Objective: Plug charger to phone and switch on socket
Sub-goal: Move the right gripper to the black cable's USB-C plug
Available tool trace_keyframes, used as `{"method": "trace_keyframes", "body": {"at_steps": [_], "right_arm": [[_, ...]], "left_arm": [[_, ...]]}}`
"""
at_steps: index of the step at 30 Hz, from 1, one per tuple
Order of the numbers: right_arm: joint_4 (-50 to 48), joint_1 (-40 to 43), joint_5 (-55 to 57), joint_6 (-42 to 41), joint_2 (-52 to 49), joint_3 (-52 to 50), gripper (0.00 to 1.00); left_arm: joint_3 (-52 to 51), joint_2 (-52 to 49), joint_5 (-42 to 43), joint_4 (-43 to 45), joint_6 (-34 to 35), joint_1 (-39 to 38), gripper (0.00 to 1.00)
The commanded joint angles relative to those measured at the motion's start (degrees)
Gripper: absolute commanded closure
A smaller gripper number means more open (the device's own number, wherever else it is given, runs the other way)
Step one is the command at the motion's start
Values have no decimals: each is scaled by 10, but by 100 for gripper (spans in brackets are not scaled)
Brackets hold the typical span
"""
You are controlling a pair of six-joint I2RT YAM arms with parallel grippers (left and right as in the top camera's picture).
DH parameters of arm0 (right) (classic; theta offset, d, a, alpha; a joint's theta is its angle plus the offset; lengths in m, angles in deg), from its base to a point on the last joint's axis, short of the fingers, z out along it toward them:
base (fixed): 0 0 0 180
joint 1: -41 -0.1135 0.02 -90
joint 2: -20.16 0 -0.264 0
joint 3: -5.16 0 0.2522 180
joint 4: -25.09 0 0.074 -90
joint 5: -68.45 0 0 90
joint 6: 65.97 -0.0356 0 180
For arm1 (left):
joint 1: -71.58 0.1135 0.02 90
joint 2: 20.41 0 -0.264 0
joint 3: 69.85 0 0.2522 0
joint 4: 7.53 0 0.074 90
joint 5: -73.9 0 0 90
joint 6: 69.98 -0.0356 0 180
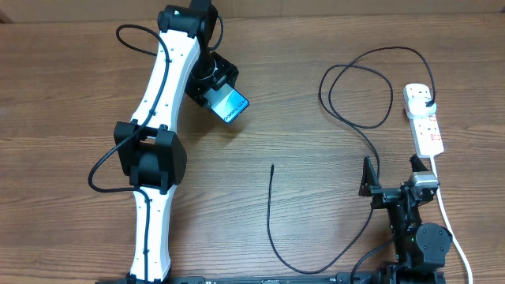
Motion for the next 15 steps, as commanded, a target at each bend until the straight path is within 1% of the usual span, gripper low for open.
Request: {"method": "trace_keyframes", "body": {"at_steps": [1,5,11,15], "right_arm": [[-4,0,3,-2,7,-6,0],[-16,0,3,-2,7,-6,0],[-70,1,3,-4,7,7,0],[-63,1,4,-57,7,36,0]], "left_arm": [[17,8,-9,-4,-7,-6,96],[17,8,-9,-3,-7,-9,96],[17,8,-9,-4,-7,-9,96],[17,8,-8,-3,-7,-11,96]]}}
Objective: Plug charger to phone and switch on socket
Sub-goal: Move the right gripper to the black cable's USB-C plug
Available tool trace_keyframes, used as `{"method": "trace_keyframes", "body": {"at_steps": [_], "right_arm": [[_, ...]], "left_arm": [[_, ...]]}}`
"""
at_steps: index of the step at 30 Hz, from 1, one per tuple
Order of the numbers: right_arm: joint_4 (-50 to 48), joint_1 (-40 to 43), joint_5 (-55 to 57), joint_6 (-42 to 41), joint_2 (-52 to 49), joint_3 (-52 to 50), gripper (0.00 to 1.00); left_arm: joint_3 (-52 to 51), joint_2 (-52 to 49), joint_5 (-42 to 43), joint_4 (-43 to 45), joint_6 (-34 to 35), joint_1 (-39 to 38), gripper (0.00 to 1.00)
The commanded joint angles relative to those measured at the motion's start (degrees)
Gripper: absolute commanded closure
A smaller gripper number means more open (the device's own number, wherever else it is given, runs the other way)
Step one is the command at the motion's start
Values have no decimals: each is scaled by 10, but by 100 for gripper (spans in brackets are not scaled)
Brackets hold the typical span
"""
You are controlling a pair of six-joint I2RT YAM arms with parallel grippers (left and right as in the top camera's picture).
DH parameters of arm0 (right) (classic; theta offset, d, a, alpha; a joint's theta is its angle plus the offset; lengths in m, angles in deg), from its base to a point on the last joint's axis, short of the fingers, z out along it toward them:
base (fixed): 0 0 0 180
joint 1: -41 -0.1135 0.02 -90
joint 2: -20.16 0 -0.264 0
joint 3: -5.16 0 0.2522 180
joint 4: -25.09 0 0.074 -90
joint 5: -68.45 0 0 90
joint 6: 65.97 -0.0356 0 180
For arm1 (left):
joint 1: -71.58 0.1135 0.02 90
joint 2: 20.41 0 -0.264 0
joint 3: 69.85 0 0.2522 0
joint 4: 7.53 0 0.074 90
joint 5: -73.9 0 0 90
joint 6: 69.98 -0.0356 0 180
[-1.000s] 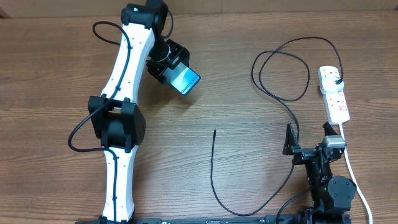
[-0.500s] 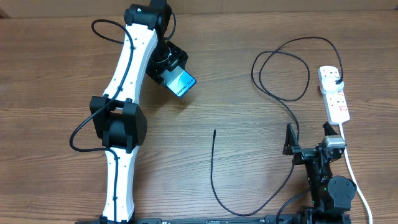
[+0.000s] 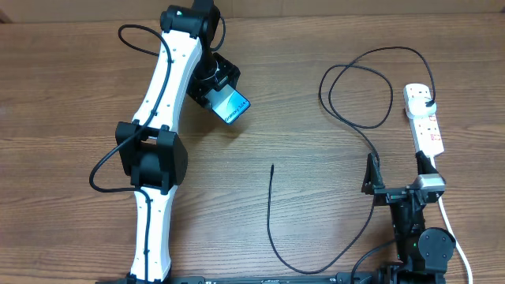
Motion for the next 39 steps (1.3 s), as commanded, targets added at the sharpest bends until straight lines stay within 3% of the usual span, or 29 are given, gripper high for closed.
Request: {"method": "trace_keyframes", "body": {"at_steps": [1,13,19,26,30,34,39], "right_arm": [[5,1,4,-52,7,43,0],[136,1,-17,-114,-71,172,0],[144,1,-62,-114,-200,254,0],[179,1,-218,-127,-400,364,0],[183,1,-370,-213,-541,420,0],[122,1,-484,-317,-651,428,0],[96,1,-496,-459,-765,428,0]], "left_arm": [[17,8,-5,-1,-7,-8,96],[17,8,-5,-1,-6,-9,96],[17,8,-5,-1,-7,-9,96],[17,8,-5,-1,-7,-9,96],[17,8,-5,-1,-6,-9,96],[17,8,-3,-1,-2,-9,96],[17,8,9,8,14,-11,96]]}}
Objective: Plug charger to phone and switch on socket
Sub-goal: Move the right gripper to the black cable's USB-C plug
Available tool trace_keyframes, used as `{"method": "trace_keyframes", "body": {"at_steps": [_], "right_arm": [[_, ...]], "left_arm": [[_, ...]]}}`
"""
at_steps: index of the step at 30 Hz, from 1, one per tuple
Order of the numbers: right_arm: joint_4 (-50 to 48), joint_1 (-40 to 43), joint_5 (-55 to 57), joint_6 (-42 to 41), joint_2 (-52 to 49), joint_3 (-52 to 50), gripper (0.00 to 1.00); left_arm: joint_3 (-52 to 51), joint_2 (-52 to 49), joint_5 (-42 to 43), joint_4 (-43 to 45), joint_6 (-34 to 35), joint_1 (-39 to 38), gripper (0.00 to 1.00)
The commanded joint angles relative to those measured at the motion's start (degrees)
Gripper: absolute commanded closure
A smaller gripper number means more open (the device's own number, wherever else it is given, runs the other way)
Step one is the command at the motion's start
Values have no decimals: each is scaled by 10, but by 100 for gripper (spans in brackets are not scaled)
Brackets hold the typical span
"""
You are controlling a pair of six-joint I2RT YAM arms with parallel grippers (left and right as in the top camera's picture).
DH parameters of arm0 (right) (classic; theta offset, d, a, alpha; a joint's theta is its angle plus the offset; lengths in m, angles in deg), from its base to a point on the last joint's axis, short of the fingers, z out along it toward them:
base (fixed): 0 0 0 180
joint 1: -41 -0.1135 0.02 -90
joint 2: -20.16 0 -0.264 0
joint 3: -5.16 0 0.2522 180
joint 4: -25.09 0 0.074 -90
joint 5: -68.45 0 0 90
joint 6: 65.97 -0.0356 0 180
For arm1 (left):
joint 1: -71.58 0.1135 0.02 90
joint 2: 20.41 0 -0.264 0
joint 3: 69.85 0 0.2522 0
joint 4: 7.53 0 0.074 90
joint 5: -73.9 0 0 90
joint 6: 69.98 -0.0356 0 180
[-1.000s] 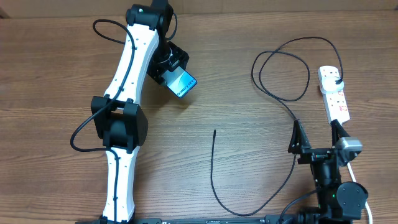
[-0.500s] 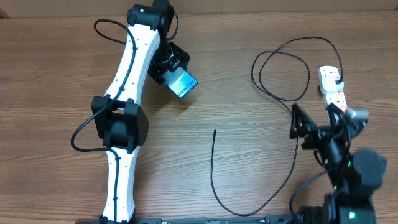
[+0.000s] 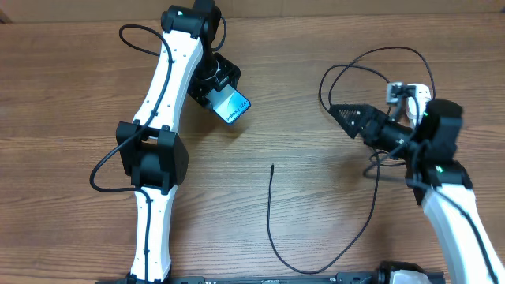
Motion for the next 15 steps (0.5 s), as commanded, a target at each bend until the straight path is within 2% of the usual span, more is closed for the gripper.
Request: {"method": "trace_keyframes", "body": {"at_steps": [1,6,10,15], "right_arm": [[-5,1,-55,-137,-64,11,0],[-33,1,-42,-220,-140,11,0],[-83,1,-91,-165,-170,11,0],[-93,1,-91,-94,-170,11,0]], "left_arm": [[17,8,10,7,16,-8,96],[17,7,25,7,32,-9,96],[17,8,25,7,52,-14,96],[17,8,24,9,75,-23,96]]}}
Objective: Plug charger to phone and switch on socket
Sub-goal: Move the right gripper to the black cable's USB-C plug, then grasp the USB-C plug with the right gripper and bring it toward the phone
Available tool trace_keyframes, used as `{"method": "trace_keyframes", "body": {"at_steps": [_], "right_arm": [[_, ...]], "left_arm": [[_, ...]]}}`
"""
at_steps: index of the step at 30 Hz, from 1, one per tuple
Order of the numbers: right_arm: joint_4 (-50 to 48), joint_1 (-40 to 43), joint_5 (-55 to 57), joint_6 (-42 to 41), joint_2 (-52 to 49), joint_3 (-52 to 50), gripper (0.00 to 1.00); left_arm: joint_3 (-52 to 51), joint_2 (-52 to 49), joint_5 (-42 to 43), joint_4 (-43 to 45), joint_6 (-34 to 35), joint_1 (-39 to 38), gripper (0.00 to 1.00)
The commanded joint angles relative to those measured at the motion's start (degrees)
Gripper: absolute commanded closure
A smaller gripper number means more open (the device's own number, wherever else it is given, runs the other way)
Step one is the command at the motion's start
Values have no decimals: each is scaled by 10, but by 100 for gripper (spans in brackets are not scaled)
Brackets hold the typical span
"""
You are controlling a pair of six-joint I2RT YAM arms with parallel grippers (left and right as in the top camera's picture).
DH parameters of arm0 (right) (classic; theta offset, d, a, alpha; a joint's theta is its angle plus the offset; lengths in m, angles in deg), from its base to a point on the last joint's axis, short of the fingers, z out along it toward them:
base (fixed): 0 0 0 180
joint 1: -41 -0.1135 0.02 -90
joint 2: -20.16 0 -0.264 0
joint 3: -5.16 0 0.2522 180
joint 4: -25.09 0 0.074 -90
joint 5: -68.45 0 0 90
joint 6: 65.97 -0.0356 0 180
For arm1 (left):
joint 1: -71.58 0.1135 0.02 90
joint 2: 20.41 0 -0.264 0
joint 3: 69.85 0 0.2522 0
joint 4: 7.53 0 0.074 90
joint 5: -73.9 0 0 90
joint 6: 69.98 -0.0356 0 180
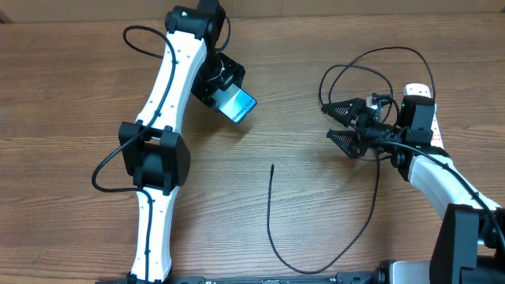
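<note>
My left gripper (229, 93) is shut on the blue-faced phone (237, 105) at the upper middle of the table, holding it tilted above the wood. The black charger cable (270, 213) loops across the table; its free plug end (272, 166) lies mid-table, below the phone. The cable's upper loops (355, 67) run to the white socket strip (420, 95) at the right, partly hidden by my right arm. My right gripper (327, 122) stands open, fingers pointing left, over the cable's loop left of the strip.
The left arm (162, 142) stretches from the near edge up the left half of the table, with its own black wire (106, 170) hanging beside it. The right arm (442, 177) covers the lower part of the strip.
My right gripper has swung further left and its fingers now stand apart. The left gripper has shifted the phone slightly to the right. The cable's plug end has not moved.
The right arm was folded low at the near right edge while the left gripper held the phone. Then the right arm was extended up beside the socket strip with its gripper pointing left. Now that gripper stands open over the cable loop.
</note>
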Motion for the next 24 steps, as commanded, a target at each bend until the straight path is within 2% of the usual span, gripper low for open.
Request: {"method": "trace_keyframes", "body": {"at_steps": [1,7,15,24], "right_arm": [[-4,1,-21,61,0,11,0],[-4,-1,-42,111,0,11,0],[-6,-20,-47,153,0,11,0],[-6,-83,16,179,0,11,0]], "left_arm": [[17,8,8,3,34,-12,96],[17,8,8,12,56,-33,96],[17,8,12,23,124,-74,96],[17,8,23,56,196,-131,96]]}}
